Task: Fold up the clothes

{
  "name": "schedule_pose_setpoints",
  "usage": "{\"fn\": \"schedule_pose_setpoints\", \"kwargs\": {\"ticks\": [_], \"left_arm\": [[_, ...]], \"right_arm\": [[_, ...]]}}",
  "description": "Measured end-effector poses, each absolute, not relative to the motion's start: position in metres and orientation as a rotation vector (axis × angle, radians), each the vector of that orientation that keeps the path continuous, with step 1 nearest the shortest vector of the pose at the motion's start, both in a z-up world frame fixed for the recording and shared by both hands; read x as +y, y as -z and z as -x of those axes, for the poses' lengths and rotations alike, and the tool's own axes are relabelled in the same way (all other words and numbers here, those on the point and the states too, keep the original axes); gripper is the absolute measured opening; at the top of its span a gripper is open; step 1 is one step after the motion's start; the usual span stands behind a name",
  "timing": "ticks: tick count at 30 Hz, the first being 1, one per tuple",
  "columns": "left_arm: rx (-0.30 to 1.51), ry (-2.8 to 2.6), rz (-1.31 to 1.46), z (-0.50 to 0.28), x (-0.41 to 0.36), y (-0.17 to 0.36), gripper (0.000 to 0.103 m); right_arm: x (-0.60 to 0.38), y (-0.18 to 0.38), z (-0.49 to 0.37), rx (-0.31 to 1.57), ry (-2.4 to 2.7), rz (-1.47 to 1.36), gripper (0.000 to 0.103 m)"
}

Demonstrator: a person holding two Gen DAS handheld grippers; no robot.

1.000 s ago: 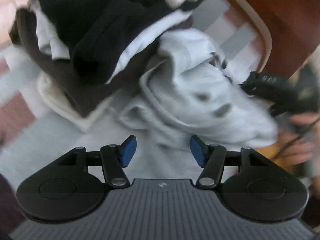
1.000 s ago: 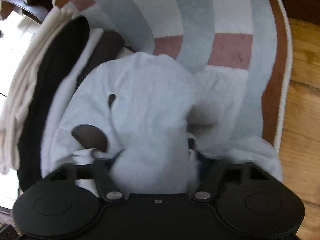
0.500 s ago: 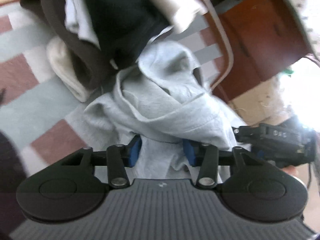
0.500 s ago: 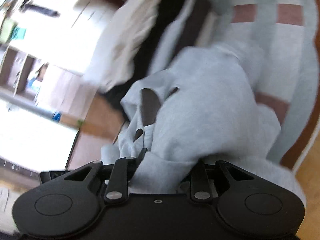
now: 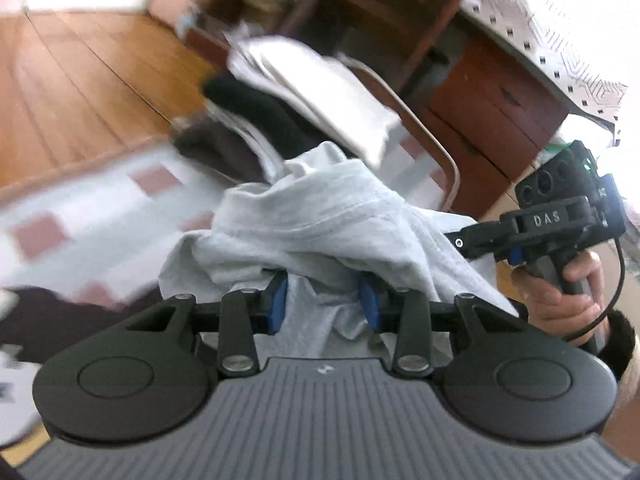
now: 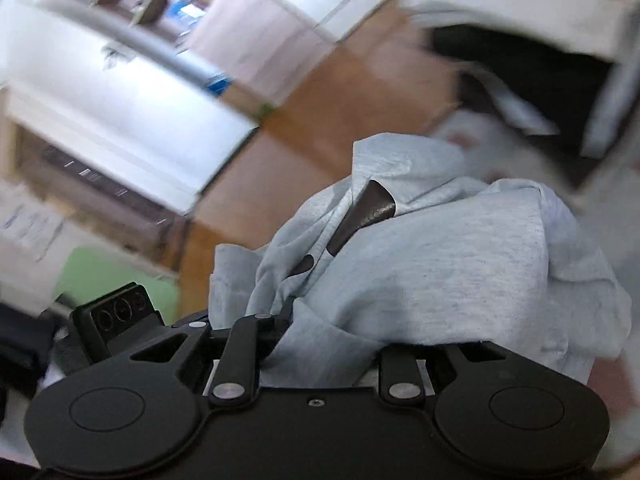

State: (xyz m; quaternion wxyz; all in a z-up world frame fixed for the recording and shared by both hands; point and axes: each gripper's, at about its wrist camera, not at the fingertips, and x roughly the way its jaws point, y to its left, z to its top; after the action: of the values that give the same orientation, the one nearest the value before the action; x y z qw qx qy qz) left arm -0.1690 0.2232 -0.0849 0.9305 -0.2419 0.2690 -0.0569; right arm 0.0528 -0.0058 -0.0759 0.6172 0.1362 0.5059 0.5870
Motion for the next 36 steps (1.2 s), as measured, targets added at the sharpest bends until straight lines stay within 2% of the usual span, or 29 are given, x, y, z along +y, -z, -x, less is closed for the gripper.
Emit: {"fn": "schedule_pose_setpoints", "kwargs": {"ticks": [4,7,9,11,14,20,22,24,30,33,34,36], "left_arm": [[0.404,-0.025,0.351,0.233,0.249,0.035,0.036],[0.363,-0.217,0.165,0.266,0.258,0.025,0.041],[0.477,-0.331,0.211,0.267,0.286,0.049,0.056],[0.587,-0.42,0.271,0.273,0.311,0.077,0.058],[0.729,-0.506,0.371,0.29,0.341,0.122,0.058],[0.744,-0.526,0.515,0.319,0.356,0.168,0.058],[0.728,-0.498,0.544,0.314,0.362,0.171,0.061],[0.699,-0.463,0.577,0.311,0.367,0.174,0.07],[0.727,-0.472,0.63,0.3,0.371,0.2,0.071],[0.737,-0.489,0.646,0.3,0.374,0.21,0.07],[0.731,-0.49,0.657,0.3,0.376,0.212,0.07],[0.72,-0.481,0.673,0.301,0.377,0.212,0.07]], "right_arm": [[0.048,0.05,-0.029,1.064,-1.565,-0.321,0.027],[0.102,0.063,-0.024,1.098,-1.567,-0.369,0.029],[0.134,0.08,-0.016,1.085,-1.386,-0.222,0.038],[0.155,0.098,-0.007,1.037,-1.16,-0.021,0.044],[0.139,0.116,0.003,0.966,-1.005,0.145,0.044],[0.137,0.112,0.031,0.931,-1.17,0.241,0.044],[0.144,0.109,0.051,0.908,-1.228,0.29,0.044],[0.151,0.109,0.068,0.881,-1.273,0.316,0.044],[0.195,0.128,0.102,0.849,-1.296,0.426,0.046],[0.22,0.141,0.11,0.743,-1.26,0.546,0.058],[0.226,0.145,0.11,0.728,-1.248,0.572,0.067],[0.235,0.158,0.101,0.765,-1.222,0.563,0.065]]}}
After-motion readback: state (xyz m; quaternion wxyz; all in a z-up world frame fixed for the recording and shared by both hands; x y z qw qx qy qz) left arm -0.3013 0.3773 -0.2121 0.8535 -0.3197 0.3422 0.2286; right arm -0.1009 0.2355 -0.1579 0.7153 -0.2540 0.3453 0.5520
